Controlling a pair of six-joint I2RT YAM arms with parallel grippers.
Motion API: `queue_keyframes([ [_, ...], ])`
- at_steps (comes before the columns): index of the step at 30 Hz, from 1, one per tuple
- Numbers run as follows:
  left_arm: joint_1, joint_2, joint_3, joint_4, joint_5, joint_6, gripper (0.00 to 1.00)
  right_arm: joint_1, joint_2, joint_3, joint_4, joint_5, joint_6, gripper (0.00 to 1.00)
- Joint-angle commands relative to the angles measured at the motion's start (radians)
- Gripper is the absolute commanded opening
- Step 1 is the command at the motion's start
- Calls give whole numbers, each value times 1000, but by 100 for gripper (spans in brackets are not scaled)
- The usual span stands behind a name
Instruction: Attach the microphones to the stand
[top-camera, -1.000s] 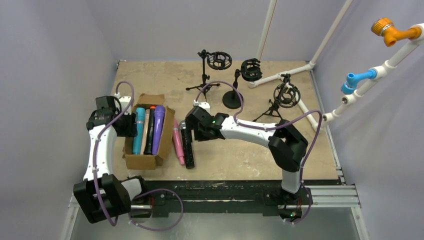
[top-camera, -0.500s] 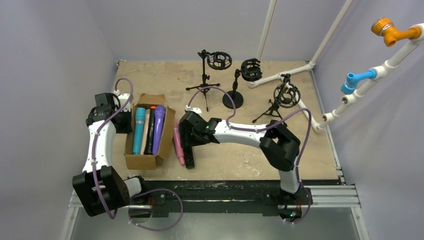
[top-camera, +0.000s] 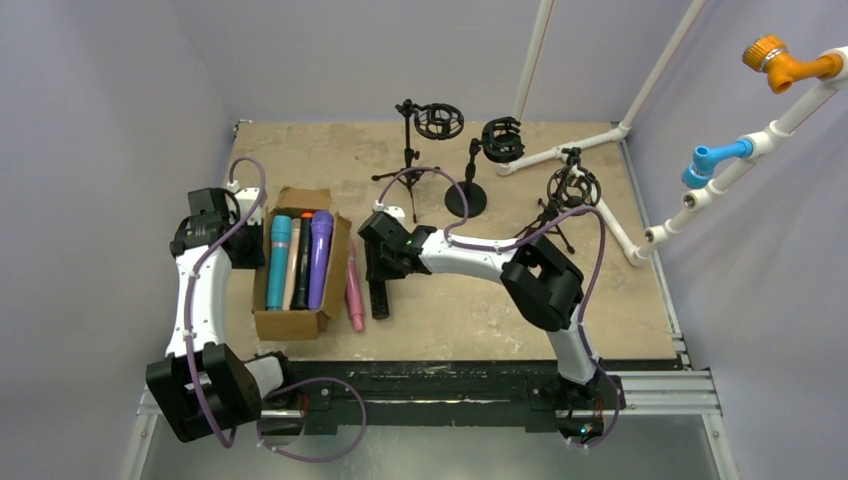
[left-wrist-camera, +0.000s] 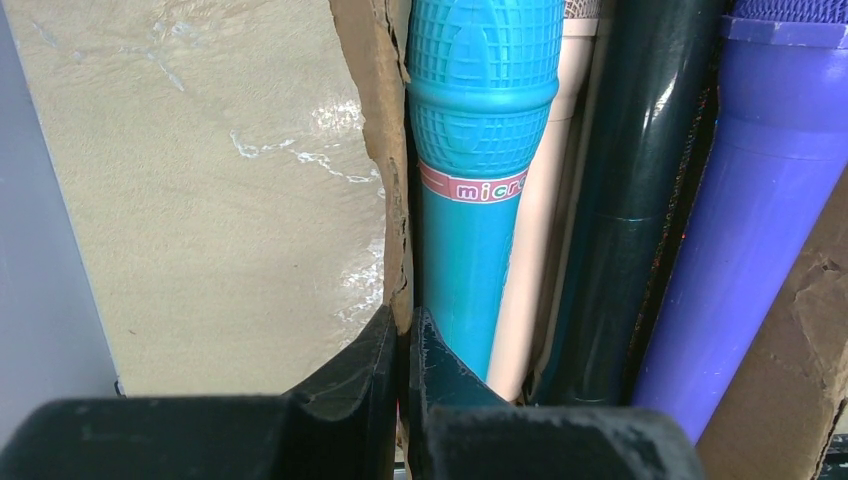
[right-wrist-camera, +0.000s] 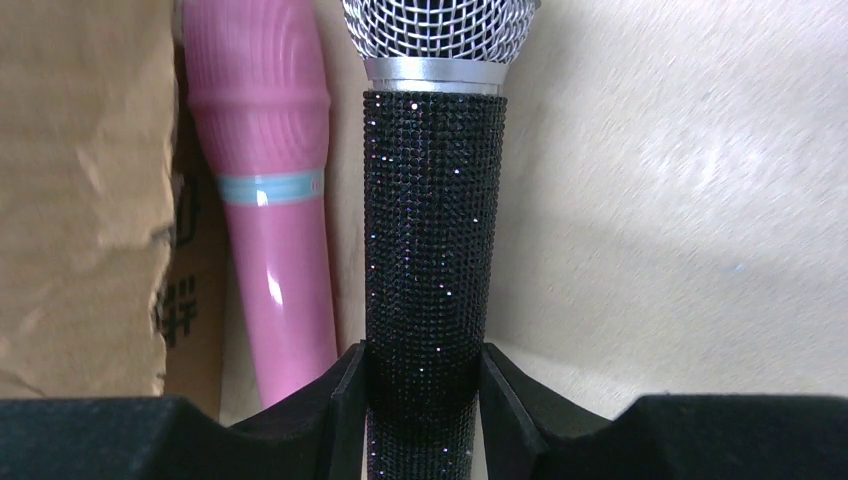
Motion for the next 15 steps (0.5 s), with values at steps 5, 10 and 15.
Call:
queue_keyframes([
  [5, 5, -55, 46, -6, 45, -20, 0, -45, 9, 130, -1, -13, -8, 62],
  [10, 6, -73, 60, -25, 39, -62, 0, -45, -40, 145, -5, -55, -15, 74],
  [15, 4, -72, 64, -44, 37, -75, 0, -45, -134, 138, -16, -35, -13, 73],
])
